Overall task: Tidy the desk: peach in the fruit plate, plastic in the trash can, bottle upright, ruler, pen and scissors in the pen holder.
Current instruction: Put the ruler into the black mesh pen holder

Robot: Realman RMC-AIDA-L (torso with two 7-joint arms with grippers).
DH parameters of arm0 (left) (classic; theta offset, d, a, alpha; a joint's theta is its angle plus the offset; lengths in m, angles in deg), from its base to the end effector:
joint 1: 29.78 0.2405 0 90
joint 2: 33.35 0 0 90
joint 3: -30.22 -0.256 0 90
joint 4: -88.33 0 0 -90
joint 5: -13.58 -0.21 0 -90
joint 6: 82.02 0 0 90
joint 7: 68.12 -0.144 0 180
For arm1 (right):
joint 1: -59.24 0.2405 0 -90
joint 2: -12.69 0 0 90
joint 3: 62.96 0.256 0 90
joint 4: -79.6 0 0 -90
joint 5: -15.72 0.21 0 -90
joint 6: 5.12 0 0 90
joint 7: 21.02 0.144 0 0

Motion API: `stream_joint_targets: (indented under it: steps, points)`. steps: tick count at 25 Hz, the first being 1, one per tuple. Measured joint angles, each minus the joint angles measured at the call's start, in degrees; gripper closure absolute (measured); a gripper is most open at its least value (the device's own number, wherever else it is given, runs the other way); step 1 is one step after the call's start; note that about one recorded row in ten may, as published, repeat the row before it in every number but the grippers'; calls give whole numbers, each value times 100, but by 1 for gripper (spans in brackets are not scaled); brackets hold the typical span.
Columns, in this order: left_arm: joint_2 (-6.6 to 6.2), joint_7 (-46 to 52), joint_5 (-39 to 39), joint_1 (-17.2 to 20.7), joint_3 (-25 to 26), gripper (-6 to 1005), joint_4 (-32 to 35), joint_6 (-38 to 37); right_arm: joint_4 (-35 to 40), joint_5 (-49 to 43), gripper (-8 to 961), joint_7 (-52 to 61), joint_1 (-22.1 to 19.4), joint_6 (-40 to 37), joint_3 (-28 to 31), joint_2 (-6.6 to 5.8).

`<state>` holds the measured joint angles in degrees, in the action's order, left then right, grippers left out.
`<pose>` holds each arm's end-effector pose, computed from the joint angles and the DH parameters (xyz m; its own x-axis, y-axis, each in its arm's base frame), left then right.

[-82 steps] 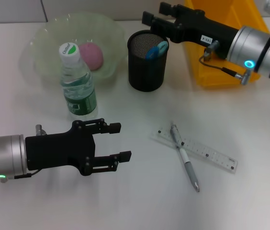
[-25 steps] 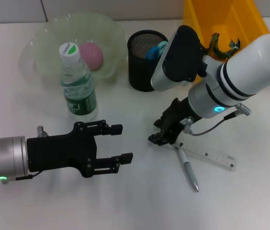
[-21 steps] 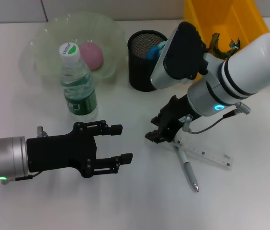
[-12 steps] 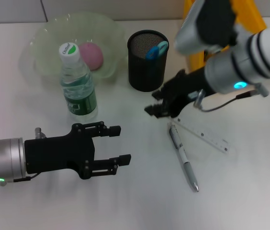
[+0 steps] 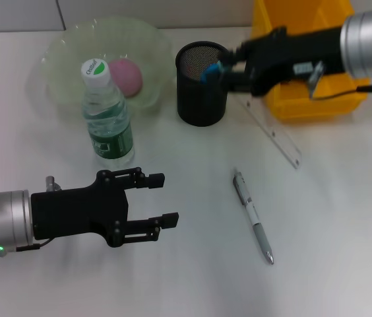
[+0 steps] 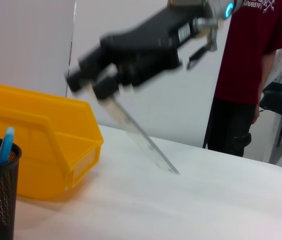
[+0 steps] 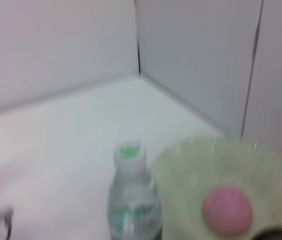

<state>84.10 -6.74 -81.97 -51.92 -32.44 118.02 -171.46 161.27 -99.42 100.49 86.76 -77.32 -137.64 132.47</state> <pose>-0.2750 0.2718 -0.0406 0.8193 0.2110 0.5331 0.2937 -0.9530 -0.0740 0.1219 0.3646 0.0183 0.9052 -0.2610 -0.3355 -0.3698 -0.8726 -0.3190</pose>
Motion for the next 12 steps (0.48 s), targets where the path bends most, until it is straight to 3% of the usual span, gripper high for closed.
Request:
stream_joint_targets:
  steps: [6, 10, 12]
  points:
    - [8, 3, 3, -20, 7, 274, 3, -8, -521, 1348, 563, -1245, -200, 912, 33, -16]
    - [16, 4, 3, -30, 9, 273, 10, -23, -1672, 3349, 561, -2841, -47, 1401, 67, -29]
    - [17, 5, 3, -30, 9, 273, 10, -30, -1936, 3787, 560, -3180, 41, 1450, 81, -33]
